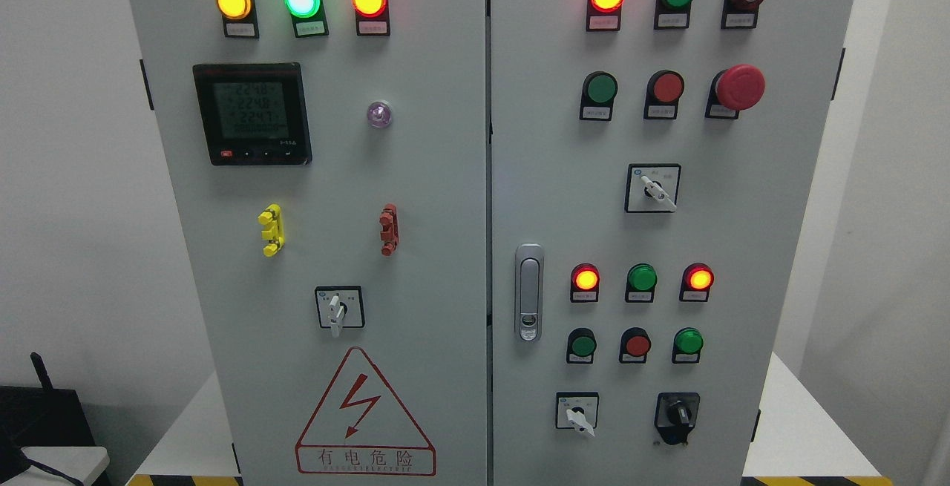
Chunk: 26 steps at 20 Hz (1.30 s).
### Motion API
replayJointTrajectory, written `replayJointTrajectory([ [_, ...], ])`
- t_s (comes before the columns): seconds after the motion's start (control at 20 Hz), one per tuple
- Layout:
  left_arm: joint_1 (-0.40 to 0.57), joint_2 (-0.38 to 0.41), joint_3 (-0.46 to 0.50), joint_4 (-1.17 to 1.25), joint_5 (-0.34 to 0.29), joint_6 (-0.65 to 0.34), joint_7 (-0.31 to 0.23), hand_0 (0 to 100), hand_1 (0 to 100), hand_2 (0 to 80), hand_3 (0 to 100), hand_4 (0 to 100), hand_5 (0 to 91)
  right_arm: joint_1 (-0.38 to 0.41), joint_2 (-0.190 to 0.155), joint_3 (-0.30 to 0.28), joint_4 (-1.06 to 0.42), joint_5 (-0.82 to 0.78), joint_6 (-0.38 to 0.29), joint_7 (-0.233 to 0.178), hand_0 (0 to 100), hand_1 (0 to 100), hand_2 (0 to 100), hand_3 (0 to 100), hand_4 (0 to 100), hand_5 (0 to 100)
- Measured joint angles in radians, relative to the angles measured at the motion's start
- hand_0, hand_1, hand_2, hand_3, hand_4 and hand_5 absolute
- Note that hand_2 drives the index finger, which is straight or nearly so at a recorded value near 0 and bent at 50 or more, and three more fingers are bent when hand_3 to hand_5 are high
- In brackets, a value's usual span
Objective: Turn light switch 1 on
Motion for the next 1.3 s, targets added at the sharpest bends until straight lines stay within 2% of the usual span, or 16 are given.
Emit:
replayJointTrajectory([
  [0.55,-0.002,0.002,-0.015,-0.003,0.000,0.004,0.008,53,0,0.0,0,3,6.9,0.000,0.000,0.000,0.000,0.000,0.000,0.000,12,39,0,0,0,0],
  [0.75,0.007,-0.008,-0.017,-0.019,0.000,-0.005,0.071,53,0,0.0,0,5,5.8,0.000,0.000,0.000,0.000,0.000,0.000,0.000,12,39,0,0,0,0],
  [1.05,0.061,-0.013,-0.007,-0.101,-0.004,-0.007,0.110,53,0,0.0,0,7,3.5,0.000,0.000,0.000,0.000,0.000,0.000,0.000,12,39,0,0,0,0],
  [1.2,0.085,-0.010,0.037,-0.157,-0.038,-0.007,0.114,53,0,0.0,1,9,0.8,0.000,0.000,0.000,0.000,0.000,0.000,0.000,12,39,0,0,0,0],
  [1.3,0.101,-0.015,0.081,-0.194,-0.084,-0.017,0.115,53,0,0.0,2,10,0.0,0.000,0.000,0.000,0.000,0.000,0.000,0.000,12,39,0,0,0,0],
])
